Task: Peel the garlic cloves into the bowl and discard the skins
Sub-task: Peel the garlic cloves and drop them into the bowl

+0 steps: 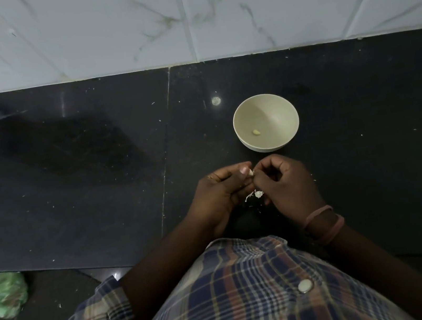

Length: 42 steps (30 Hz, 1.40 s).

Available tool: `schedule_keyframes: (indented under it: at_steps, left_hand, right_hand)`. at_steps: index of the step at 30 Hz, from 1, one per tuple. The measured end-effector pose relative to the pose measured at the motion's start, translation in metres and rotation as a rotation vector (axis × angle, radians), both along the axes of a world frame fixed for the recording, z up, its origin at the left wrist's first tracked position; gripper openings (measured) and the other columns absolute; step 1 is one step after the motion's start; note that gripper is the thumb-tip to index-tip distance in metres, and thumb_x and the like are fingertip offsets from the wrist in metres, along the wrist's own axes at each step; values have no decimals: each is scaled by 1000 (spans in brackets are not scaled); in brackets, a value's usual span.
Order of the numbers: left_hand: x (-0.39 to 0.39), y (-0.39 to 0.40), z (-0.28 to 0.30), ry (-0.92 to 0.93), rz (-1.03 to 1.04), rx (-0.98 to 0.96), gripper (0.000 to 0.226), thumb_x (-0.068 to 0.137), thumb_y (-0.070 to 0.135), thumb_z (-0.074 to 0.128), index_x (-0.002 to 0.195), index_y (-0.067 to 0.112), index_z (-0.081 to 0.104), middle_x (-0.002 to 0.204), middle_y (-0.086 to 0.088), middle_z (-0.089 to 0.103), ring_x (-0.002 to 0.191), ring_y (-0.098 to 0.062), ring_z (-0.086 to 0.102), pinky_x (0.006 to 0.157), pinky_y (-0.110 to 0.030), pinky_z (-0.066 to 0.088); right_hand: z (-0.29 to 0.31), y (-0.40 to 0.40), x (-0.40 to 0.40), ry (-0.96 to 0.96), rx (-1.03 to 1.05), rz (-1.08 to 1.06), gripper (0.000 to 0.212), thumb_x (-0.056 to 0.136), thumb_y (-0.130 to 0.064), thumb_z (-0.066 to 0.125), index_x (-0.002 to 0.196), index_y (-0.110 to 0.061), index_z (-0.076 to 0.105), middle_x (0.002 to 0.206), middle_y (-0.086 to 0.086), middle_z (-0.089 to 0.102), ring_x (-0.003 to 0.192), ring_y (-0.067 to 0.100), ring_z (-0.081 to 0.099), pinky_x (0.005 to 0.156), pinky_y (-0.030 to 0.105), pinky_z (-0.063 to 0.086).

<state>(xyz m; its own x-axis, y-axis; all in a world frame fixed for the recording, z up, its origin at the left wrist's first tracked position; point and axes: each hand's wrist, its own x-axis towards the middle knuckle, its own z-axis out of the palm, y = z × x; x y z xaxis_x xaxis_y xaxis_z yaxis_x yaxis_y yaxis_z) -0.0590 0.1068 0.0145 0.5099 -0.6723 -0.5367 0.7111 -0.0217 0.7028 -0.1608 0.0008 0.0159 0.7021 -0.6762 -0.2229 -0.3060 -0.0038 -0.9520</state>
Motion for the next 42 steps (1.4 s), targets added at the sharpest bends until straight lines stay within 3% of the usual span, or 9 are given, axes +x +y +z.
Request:
schedule_keyframes:
  at_steps: [18, 21, 23, 26, 28, 31, 35, 39, 42]
  left_hand:
    - [-2, 4, -8, 50, -33, 34, 23, 93, -9, 56, 108, -1, 72, 94, -13, 75, 84, -17, 72, 74, -22, 59]
    - [0, 6, -10, 77, -1, 18, 24, 92, -8, 60, 113, -1, 70, 98, -14, 75, 87, -19, 72, 75, -24, 59]
    - [1, 6, -11, 79, 15, 13, 26, 92, -7, 62, 116, 0, 68, 101, -15, 74, 88, -20, 73, 76, -26, 60]
    - [2, 6, -12, 57, 43, 22, 22, 91, -7, 63, 111, 1, 67, 104, -18, 74, 89, -23, 73, 76, -28, 60]
    - [2, 7, -12, 51, 56, 31, 19, 91, -6, 63, 107, 3, 67, 103, -17, 74, 90, -24, 74, 75, -29, 60]
    - [3, 7, -12, 73, 56, 24, 17, 92, -2, 63, 106, 6, 68, 103, -15, 75, 90, -21, 74, 74, -30, 60]
    - [3, 7, -13, 128, 55, 45, 13, 88, 6, 69, 101, 10, 68, 100, -11, 75, 86, -17, 74, 76, -30, 61]
    - [2, 6, -13, 174, 57, 45, 8, 90, 8, 69, 98, 10, 69, 95, -10, 75, 85, -16, 74, 74, -27, 60]
    - [1, 5, -13, 188, 57, 46, 13, 85, 10, 72, 97, 11, 70, 94, -9, 76, 85, -15, 73, 76, -26, 60]
  right_hand:
    - [-11, -12, 0, 18, 35, -140, 8, 93, -9, 63, 88, -3, 67, 71, 16, 68, 52, 21, 62, 50, 30, 51]
    - [-16, -12, -2, 12, 35, -158, 6, 92, -7, 67, 90, -5, 72, 75, 13, 73, 60, 21, 70, 55, 27, 56]
    - [-21, -10, -3, 29, 26, -166, 4, 90, -8, 70, 90, -9, 74, 75, 8, 75, 66, 23, 73, 62, 34, 61]
    - [-25, -7, -6, 59, 17, -160, 4, 86, -11, 77, 89, -11, 74, 79, 6, 75, 70, 21, 74, 63, 33, 62]
    - [-27, -5, -7, 82, -25, -159, 10, 84, -11, 79, 87, -12, 70, 80, 5, 73, 69, 18, 73, 61, 29, 60]
    - [-26, -3, -5, 93, -142, -92, 12, 86, -4, 71, 89, -16, 70, 83, -2, 73, 76, 12, 71, 72, 36, 61]
    - [-17, 2, -4, 69, -284, 12, 28, 83, 2, 62, 99, -18, 73, 96, -7, 71, 87, 3, 66, 82, 26, 55]
    - [-15, 4, -4, -22, -397, 47, 19, 86, -5, 70, 102, -14, 75, 99, -3, 69, 89, 4, 65, 78, 17, 53]
    - [-18, 5, -3, -36, -451, 26, 13, 86, -9, 72, 98, -13, 76, 94, -2, 69, 86, 4, 65, 78, 19, 53]
